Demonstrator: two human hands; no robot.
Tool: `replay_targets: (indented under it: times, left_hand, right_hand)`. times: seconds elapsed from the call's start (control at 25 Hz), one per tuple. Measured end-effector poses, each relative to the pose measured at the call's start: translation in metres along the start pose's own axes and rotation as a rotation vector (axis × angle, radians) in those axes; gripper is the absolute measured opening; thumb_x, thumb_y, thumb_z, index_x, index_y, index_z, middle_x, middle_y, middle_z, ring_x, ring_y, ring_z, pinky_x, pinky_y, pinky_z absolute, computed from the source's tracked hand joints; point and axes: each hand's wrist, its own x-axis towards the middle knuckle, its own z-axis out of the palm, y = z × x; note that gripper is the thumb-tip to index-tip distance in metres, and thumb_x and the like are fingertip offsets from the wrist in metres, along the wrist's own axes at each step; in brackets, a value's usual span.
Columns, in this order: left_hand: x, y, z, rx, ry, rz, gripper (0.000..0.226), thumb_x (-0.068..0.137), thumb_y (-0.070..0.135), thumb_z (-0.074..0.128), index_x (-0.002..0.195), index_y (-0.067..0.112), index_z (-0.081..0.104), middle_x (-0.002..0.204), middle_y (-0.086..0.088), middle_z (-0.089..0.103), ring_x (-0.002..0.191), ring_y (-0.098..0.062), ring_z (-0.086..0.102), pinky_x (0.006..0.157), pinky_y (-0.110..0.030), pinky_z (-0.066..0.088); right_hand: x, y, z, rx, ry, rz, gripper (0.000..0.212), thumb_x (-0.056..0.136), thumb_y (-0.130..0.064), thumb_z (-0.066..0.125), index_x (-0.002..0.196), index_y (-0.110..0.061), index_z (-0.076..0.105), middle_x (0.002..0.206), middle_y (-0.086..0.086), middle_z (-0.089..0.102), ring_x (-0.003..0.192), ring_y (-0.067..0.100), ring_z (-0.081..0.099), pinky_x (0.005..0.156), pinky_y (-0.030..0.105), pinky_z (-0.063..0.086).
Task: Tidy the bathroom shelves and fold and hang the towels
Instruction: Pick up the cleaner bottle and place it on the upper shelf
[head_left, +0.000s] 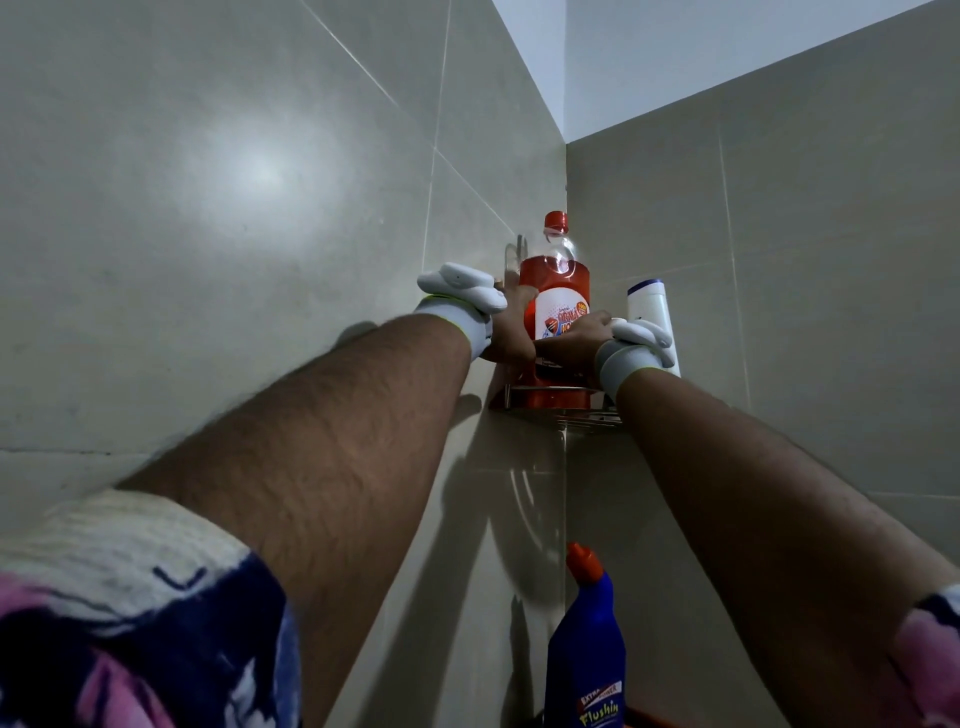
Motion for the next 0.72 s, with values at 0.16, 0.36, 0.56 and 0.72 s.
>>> replay_targets:
  times: [0.16,0.36,0.56,0.72]
  left_hand:
    - [0.002,-0.001,0.002,-0.016,-0.027,-0.007,0.071,0.076,0.000,0.067,0.141,0.010,0.039,0.135,-0.015,0.052,0.120,-0.032,0.053,0.100,-0.035,0.046]
    - [0.001,0.001,0.005,0.083,-0.100,-0.011,0.062,0.082,0.002,0.062,0.140,0.008,0.040,0.135,-0.015,0.053,0.120,-0.030,0.054,0.097,-0.030,0.046]
    - [0.000,0.003,0.003,0.242,-0.123,-0.030,0.084,0.075,0.011,0.069,0.148,0.012,0.028,0.145,-0.014,0.042,0.128,-0.030,0.047,0.105,-0.038,0.044]
    - [0.001,0.003,0.002,0.217,-0.152,-0.044,0.083,0.078,0.011,0.068,0.150,0.015,0.026,0.149,-0.013,0.037,0.130,-0.029,0.046,0.106,-0.035,0.043]
  right_hand:
    - [-0.003,0.001,-0.001,-0.053,-0.033,-0.004,0.112,0.063,-0.057,0.077,0.142,-0.006,0.016,0.136,0.014,0.040,0.126,0.032,0.043,0.105,0.046,0.040]
    - [-0.009,0.001,-0.007,-0.109,-0.108,-0.046,0.084,0.081,-0.044,0.068,0.140,-0.001,0.027,0.135,0.015,0.045,0.127,0.033,0.044,0.107,0.042,0.038]
    - [-0.012,0.002,-0.013,-0.132,-0.166,-0.089,0.062,0.082,-0.040,0.068,0.129,-0.010,0.040,0.114,0.010,0.053,0.116,0.027,0.053,0.103,0.038,0.045]
    - [-0.015,0.003,-0.019,-0.264,-0.156,-0.132,0.059,0.081,-0.044,0.068,0.126,-0.013,0.046,0.120,0.009,0.057,0.114,0.026,0.055,0.101,0.036,0.047]
